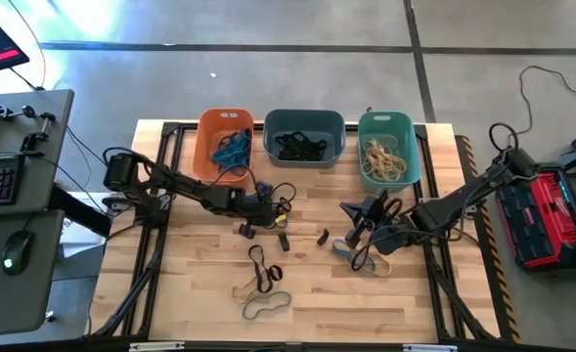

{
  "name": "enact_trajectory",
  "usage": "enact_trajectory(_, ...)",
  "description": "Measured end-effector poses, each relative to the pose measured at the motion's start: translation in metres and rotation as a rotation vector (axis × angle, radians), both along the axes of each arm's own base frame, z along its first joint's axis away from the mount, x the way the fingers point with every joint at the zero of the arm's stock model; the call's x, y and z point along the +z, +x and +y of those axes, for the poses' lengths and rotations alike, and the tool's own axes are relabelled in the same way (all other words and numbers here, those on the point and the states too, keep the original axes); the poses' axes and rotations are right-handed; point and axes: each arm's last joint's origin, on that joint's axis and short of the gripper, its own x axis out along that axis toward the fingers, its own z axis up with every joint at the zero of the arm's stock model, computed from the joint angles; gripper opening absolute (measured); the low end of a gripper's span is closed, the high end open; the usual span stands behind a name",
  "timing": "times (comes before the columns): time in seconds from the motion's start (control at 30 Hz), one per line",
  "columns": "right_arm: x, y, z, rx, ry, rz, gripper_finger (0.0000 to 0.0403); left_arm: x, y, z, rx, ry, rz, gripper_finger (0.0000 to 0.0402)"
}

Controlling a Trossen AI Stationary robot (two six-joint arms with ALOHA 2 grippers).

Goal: Sort rubber bands into baskets
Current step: Put the blue rubber band into the orange bin

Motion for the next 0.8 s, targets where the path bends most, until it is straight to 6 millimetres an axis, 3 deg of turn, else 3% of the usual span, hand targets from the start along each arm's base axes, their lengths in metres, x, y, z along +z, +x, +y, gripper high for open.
enact_trajectory(0.3,0.000,0.000,0.000,0.005,0.004,0.002,0.0000,0.001,-0.002,-0.009,-0.084,0.000,0.027,0.0009)
enact_trajectory(0.47,0.000,0.000,0.000,0.005,0.004,0.002,0.0000,0.012,0.002,-0.021,-0.101,-0.004,0.062,0.0004)
enact_trajectory(0.8,0.000,0.001,0.001,0.013,0.014,-0.001,0.0000,0.061,0.005,-0.040,-0.106,-0.038,0.033,0.0001)
